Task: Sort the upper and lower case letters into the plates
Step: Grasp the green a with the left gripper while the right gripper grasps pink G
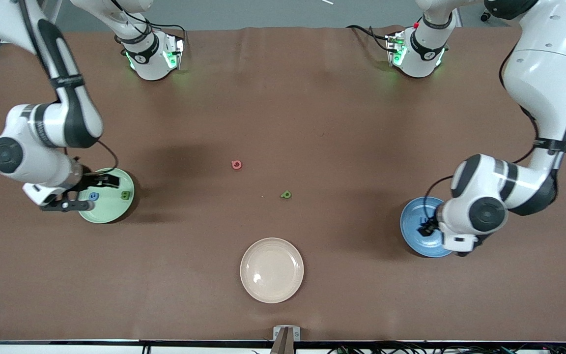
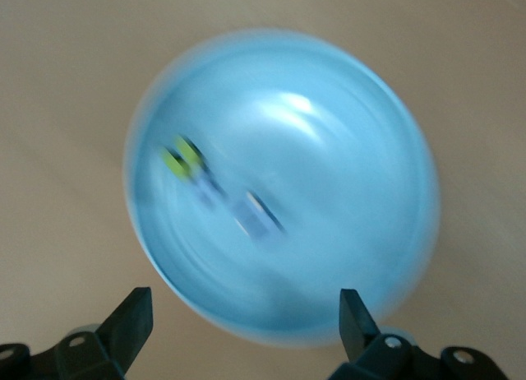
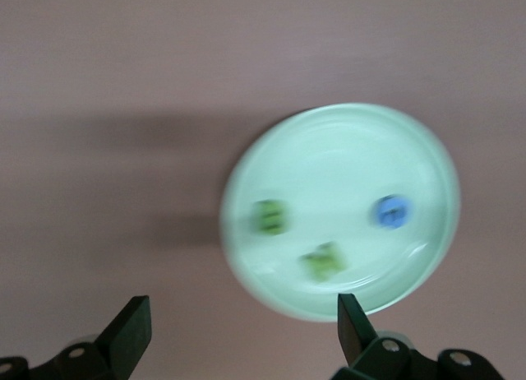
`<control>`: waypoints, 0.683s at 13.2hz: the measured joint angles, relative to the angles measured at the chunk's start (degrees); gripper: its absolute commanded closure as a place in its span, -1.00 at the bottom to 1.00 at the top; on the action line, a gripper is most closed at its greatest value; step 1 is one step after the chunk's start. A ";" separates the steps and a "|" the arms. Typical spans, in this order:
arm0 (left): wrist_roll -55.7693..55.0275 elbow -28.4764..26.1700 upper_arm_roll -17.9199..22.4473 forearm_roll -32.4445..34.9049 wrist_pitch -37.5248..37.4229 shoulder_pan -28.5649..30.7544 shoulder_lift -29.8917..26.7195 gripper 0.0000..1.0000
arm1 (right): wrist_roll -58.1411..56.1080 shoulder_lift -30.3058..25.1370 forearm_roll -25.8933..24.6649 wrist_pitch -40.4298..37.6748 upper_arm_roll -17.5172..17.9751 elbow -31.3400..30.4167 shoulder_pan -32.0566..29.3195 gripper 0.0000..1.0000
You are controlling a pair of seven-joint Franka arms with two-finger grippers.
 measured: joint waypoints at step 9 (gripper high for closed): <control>-25.65 0.76 -4.83 -0.10 9.00 -18.04 2.48 -0.99 | 38.18 4.14 5.78 10.98 0.31 -2.56 27.88 -1.00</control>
